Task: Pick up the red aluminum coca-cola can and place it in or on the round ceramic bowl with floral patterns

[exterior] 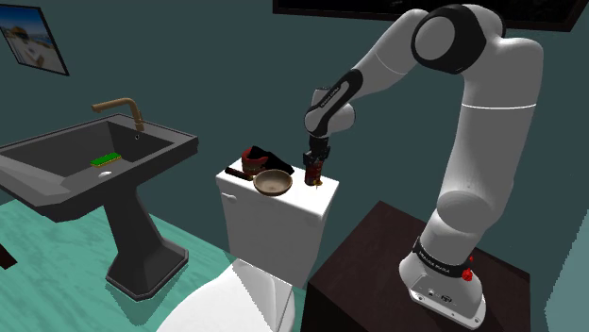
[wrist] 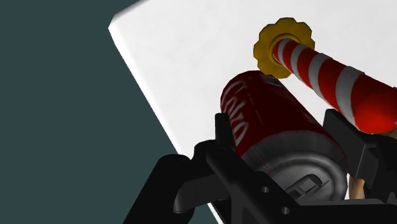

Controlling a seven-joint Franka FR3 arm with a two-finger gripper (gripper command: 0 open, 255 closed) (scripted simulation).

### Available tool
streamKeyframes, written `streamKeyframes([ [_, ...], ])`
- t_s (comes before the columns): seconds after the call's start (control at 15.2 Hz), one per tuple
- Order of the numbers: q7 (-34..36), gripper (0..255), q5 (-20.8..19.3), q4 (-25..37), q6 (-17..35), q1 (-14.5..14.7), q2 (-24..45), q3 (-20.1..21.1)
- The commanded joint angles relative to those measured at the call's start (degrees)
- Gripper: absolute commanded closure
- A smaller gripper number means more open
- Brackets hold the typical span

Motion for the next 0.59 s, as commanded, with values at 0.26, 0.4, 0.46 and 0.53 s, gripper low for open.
streamKeyframes([
  [0.26,0.0,255,0.0,0.0,0.0,0.0,0.0,0.0],
  [0.4,0.0,255,0.0,0.0,0.0,0.0,0.0,0.0],
  [0.46,0.13,255,-0.18,0.06,-0.69,0.05,-0.65,-0.07],
  [0.53,0.26,255,-0.37,0.13,-1.39,0.1,-1.29,-0.14],
])
